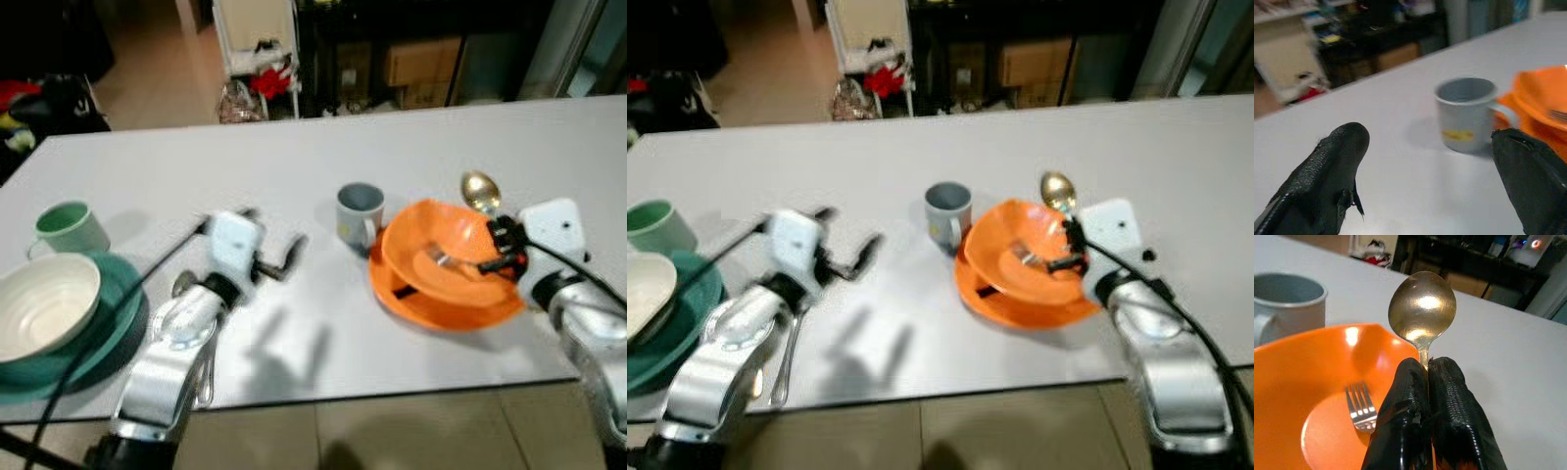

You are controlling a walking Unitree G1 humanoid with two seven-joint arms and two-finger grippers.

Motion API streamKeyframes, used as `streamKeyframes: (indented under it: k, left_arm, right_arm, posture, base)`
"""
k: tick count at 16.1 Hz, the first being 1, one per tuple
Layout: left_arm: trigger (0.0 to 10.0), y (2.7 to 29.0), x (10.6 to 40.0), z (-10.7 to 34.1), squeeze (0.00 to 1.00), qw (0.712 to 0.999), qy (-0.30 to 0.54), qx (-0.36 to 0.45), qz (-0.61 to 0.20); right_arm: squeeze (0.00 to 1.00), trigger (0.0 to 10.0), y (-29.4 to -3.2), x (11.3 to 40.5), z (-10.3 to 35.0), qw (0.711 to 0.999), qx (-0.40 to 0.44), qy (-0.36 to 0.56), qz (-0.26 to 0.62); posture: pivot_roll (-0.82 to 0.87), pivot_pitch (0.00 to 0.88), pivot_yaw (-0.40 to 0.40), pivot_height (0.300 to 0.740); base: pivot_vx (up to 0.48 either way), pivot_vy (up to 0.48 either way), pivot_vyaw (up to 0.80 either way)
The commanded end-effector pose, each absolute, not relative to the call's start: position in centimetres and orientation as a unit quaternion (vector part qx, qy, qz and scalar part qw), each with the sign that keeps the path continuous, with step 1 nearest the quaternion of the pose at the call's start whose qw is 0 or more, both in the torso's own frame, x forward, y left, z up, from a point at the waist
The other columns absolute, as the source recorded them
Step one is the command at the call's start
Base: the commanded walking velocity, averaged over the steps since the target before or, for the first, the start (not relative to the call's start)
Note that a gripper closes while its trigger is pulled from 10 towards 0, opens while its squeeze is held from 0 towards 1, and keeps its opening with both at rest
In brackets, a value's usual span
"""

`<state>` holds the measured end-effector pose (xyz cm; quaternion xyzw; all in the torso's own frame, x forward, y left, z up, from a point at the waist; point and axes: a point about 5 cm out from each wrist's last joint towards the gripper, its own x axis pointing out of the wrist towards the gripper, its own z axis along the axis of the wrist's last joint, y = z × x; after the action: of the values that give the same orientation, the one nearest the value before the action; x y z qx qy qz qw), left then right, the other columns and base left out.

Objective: Setting the table

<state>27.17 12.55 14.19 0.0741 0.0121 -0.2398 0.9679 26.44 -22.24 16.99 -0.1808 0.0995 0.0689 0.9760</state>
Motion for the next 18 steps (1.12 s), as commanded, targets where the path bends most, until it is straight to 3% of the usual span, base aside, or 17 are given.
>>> streamKeyframes:
  k: [1, 4, 9, 18]
  left_arm:
    - [10.0, 12.9, 27.2, 14.4, 0.0, 0.961, 0.031, 0.071, -0.266]
    - [10.0, 11.3, 26.2, 14.8, 0.0, 0.915, 0.064, 0.076, -0.391]
    - [10.0, 9.8, 25.3, 15.7, 0.0, 0.861, 0.1, 0.07, -0.493]
    - [10.0, 9.6, 24.6, 15.5, 0.0, 0.84, 0.133, 0.089, -0.519]
  right_arm:
    - [0.0, 10.0, -22.0, 27.0, 17.8, 0.972, -0.194, 0.095, 0.095]
    - [0.0, 10.0, -22.8, 27.7, 17.7, 0.954, -0.24, 0.119, 0.135]
    - [0.0, 10.0, -23.8, 28.6, 16.5, 0.91, -0.306, 0.194, 0.201]
    - [0.0, 10.0, -23.9, 29.9, 15.0, 0.904, -0.303, 0.211, 0.218]
  posture:
    - [0.0, 0.0, 0.056, 0.74]
    - [0.0, 0.0, 0.052, 0.74]
    - [0.0, 0.0, 0.064, 0.74]
    - [0.02, 0.0, 0.063, 0.74]
  base:
    - [0.0, 0.0, 0.0]
    - [0.0, 0.0, 0.0]
    - [0.0, 0.0, 0.0]
    - [0.0, 0.0, 0.0]
